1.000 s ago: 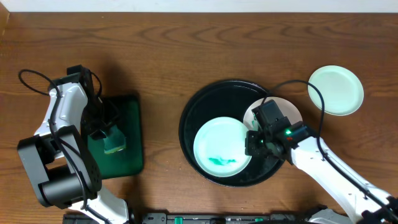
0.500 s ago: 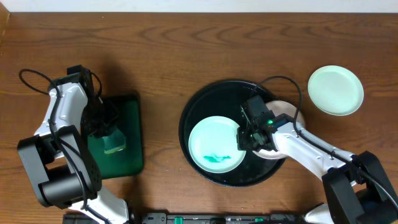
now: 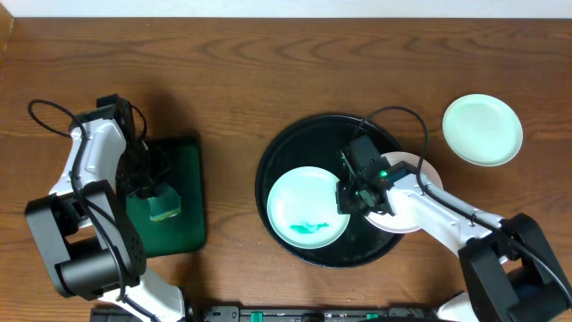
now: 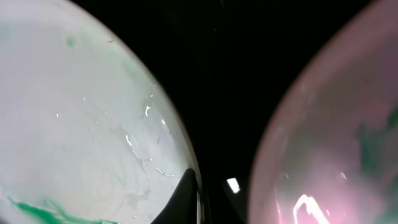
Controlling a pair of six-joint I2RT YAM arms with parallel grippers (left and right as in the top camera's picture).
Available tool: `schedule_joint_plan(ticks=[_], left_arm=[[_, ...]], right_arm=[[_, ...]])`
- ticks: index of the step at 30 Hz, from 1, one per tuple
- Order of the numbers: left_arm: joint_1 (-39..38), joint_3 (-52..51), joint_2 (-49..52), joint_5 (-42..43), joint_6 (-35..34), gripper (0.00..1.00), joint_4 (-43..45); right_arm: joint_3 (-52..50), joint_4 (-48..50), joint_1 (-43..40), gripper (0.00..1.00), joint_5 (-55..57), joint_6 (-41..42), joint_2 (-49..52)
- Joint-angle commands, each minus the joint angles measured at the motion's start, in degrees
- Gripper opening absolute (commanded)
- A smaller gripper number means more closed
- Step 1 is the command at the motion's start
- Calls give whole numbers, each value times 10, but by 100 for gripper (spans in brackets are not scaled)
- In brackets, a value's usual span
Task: Clean dirty plates on tray and stack at the side
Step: 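Hold the pink plate tilted up with the right gripper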
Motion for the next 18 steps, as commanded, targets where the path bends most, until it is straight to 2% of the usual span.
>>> schedule_joint_plan(ticks=[1,3,4,11,18], left_arm=[[-2,-4,-12,0,5,27,-7],[-5,-4,-12,4,6,11,-8],[-6,-4,-12,9,10,8,-7],[-38,-4,-12,14,18,7,-7],[-74,-4,-12,-31,29,8,-2]], right_arm=[[27,8,-4,1,17,30,14],[38,10,-7,1,21,53,14],[42,12,-7,1,22,60,14],[51,12,-7,1,61,127,15],[51,20,-6,1,61,107,15]])
